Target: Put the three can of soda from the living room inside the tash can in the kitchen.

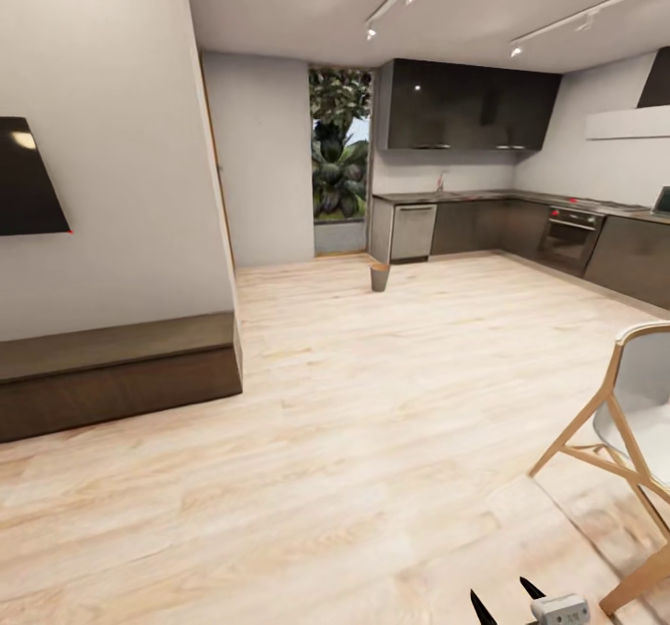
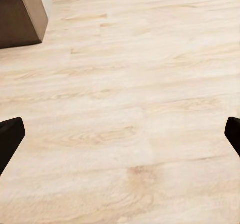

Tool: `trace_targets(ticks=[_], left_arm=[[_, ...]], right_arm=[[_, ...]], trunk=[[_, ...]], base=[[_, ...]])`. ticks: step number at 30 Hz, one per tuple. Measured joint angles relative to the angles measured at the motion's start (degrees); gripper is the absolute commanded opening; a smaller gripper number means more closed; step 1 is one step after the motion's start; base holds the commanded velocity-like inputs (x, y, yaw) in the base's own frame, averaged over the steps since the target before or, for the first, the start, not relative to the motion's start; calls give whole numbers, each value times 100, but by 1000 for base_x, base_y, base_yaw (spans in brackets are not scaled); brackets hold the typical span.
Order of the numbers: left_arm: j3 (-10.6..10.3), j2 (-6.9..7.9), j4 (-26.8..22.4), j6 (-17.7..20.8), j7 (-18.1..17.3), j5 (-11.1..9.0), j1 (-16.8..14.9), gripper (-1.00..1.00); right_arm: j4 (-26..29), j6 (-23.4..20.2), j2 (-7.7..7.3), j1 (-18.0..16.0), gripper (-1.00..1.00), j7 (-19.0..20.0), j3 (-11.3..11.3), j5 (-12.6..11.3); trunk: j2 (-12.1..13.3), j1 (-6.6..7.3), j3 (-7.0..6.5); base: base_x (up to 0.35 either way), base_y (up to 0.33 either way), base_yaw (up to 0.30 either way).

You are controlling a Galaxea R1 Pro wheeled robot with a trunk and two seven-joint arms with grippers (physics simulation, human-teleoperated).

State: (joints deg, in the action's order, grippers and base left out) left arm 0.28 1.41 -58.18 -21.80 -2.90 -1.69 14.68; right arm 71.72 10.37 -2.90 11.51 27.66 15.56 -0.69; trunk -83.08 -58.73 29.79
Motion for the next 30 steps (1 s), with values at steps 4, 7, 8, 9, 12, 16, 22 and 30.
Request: trace_targets(ticks=[4,7,8,9,12,16,22,30], left_arm=[[0,0,0,0,0,-5,0,100],[2,0,0,0,0,-6,0,100],[1,0,0,0,0,-6,0,100],[2,0,0,0,0,-6,0,100],[4,0,0,0,0,-7,0,100],[1,0,0,0,0,-5,0,100],[0,0,0,0,0,-1,0,100],[-1,0,-1,0,0,-7,0,100]], right_arm=[[0,0,-2,0,100,2,0,-1],[0,0,-2,0,100,2,0,-1],[0,0,-2,0,100,3,0,-1],[0,0,-1,0,100,3,0,-1],[0,0,-1,-1,100,3,0,-1],[0,0,-1,0,100,3,0,-1],[0,0,0,0,100,8,0,2],[0,5,-6,-1,100,17,0,-1]], trunk=[[0,0,34],[0,0,60],[0,0,69],[0,0,77],[0,0,103],[0,0,137],[0,0,189],[0,0,257]], base=[[324,75,0],[324,75,0],[324,75,0],[324,75,0],[324,75,0],[324,75,0],[324,75,0],[324,74,0]])
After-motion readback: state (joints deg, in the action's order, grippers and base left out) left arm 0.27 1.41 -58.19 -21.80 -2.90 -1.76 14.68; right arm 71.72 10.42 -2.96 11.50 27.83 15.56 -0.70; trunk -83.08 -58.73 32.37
